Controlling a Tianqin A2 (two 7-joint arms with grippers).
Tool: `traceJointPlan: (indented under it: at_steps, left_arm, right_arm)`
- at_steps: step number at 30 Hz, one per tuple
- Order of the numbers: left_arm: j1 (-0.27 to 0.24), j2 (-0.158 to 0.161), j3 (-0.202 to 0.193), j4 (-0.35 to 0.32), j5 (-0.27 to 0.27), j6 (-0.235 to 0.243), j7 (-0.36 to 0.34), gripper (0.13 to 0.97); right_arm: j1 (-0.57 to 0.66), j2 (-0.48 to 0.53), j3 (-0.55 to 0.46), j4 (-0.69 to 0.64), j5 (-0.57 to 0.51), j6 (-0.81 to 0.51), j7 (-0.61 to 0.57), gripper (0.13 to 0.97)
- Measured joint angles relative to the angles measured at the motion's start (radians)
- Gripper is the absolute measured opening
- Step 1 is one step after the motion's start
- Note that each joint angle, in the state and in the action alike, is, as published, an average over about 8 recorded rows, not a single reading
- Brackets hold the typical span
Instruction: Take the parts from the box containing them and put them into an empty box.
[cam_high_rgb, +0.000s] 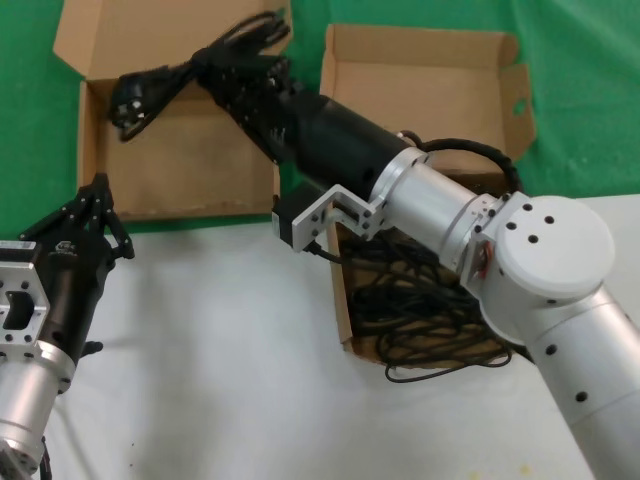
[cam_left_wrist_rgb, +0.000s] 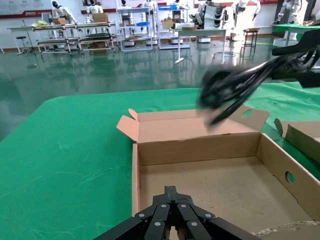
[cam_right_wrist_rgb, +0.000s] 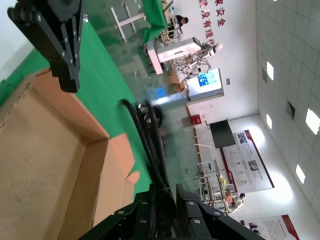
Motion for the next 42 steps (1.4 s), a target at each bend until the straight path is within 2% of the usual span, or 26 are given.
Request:
traceJointPlan:
  at_steps: [9, 15, 18, 25, 30, 35, 42]
  left_arm:
    - [0.000, 0.000, 0.000, 0.000, 0.000, 0.000, 0.000, 0.145]
    - [0.000, 0.000, 0.000, 0.000, 0.000, 0.000, 0.000, 0.145]
    - [0.000, 0.000, 0.000, 0.000, 0.000, 0.000, 0.000, 0.145]
    - [0.000, 0.000, 0.000, 0.000, 0.000, 0.000, 0.000, 0.145]
    - [0.000, 0.000, 0.000, 0.000, 0.000, 0.000, 0.000, 0.145]
    - [0.000, 0.000, 0.000, 0.000, 0.000, 0.000, 0.000, 0.145]
    - [0.000, 0.000, 0.000, 0.000, 0.000, 0.000, 0.000, 0.145]
  right_arm:
    - [-0.026, -0.014, 0.025, -0.002, 0.019, -0.022, -0.047, 0.261]
    - [-0.050, 0.003, 0.040, 0.039, 0.016, -0.015, -0.015, 0.354]
    - [-0.070, 0.020, 0.054, 0.083, 0.014, 0.004, 0.045, 0.385]
    - [-0.154, 0.087, 0.100, 0.230, 0.000, 0.073, 0.272, 0.551]
    - [-0.218, 0.137, 0.144, 0.289, 0.012, 0.090, 0.361, 0.647]
    - [-0.264, 0.155, 0.211, 0.304, 0.060, 0.059, 0.332, 0.768]
    - [-0.286, 0.147, 0.271, 0.304, 0.108, 0.016, 0.261, 0.864]
